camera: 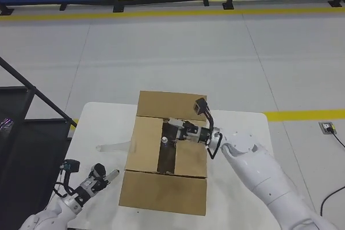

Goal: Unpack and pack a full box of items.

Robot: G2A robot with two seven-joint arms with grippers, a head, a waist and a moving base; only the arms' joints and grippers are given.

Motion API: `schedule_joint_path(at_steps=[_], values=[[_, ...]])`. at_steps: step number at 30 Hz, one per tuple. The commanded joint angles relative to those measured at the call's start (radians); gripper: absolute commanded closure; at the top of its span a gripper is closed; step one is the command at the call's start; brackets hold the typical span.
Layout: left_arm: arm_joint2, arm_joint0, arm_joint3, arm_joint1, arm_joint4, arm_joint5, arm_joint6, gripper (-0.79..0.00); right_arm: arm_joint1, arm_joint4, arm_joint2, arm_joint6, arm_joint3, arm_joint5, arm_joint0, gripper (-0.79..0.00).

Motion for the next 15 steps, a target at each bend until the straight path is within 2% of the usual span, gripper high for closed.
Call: schedule_joint_path(at_steps=[1, 4, 7, 10, 15], values=[[-0.001, -0.009, 0.009, -0.001, 0.033, 0.059, 0.019, -0.785, 0.002, -0.042, -0.010, 0.009, -0.029, 0.056, -0.010, -0.785], [0.023, -0.021, 0.023, -0.006, 0.093, 0.127, 0.075, -0.785, 0.001, -0.095, -0.039, 0.051, -0.065, 0.149, -0.015, -0.785], [0.070, -0.042, 0.055, -0.015, 0.124, 0.176, 0.134, -0.785, -0.003, -0.165, -0.058, -0.004, -0.074, 0.181, -0.018, -0.785], [0.112, -0.073, 0.090, -0.023, 0.136, 0.201, 0.169, -0.785, -0.009, -0.224, -0.075, -0.086, -0.091, 0.212, -0.028, -0.785], [0.157, -0.107, 0.127, -0.033, 0.146, 0.216, 0.209, -0.785, -0.016, -0.239, -0.083, -0.077, -0.087, 0.235, -0.033, -0.785]])
